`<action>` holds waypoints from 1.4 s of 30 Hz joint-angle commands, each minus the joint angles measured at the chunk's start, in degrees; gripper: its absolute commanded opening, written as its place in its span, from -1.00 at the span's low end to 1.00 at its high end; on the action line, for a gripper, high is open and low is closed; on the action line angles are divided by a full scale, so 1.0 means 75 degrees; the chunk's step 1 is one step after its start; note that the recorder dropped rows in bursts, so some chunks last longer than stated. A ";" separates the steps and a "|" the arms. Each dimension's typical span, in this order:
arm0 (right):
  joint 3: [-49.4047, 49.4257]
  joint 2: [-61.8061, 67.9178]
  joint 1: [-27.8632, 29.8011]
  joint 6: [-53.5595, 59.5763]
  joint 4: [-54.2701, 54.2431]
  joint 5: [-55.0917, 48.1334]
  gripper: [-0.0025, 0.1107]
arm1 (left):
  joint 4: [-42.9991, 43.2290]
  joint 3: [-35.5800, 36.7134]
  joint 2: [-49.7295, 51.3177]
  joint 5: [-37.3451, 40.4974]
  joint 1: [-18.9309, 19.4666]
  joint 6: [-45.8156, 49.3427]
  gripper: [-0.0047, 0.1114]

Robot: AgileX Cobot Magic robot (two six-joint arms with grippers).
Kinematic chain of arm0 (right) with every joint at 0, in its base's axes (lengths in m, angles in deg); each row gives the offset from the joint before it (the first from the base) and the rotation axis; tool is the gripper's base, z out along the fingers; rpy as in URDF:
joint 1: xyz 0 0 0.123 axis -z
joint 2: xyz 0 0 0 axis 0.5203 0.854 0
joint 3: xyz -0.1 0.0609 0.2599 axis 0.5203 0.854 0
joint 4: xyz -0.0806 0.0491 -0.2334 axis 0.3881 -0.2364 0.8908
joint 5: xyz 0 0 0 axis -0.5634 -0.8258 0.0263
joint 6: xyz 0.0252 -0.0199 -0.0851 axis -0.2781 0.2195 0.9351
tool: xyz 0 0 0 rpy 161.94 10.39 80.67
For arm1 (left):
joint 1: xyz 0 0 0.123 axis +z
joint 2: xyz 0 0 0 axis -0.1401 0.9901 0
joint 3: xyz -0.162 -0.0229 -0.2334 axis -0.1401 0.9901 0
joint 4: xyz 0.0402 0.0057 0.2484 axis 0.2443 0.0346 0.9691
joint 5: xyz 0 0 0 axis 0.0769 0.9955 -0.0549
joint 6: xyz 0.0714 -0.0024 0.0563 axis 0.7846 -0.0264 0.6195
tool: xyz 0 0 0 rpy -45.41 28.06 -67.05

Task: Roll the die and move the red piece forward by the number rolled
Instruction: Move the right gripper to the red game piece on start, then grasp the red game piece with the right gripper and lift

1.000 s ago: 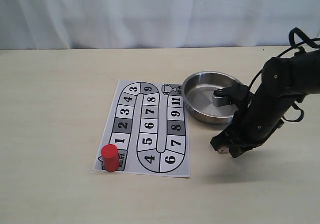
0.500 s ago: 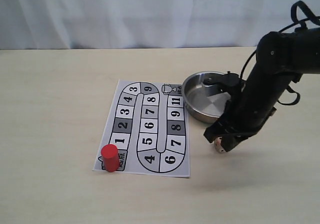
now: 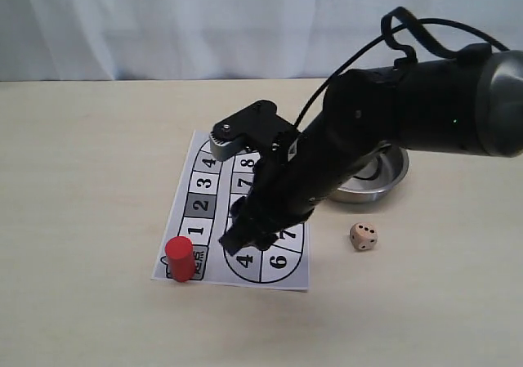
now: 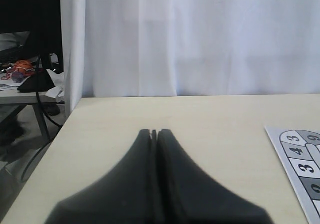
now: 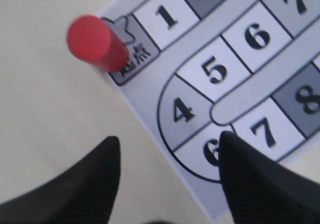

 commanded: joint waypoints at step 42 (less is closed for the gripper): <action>-0.1547 0.2589 -0.0875 0.0467 -0.1125 0.1603 0.12 | -0.0009 -0.0040 -0.0009 -0.0090 -0.0001 -0.0017 -0.92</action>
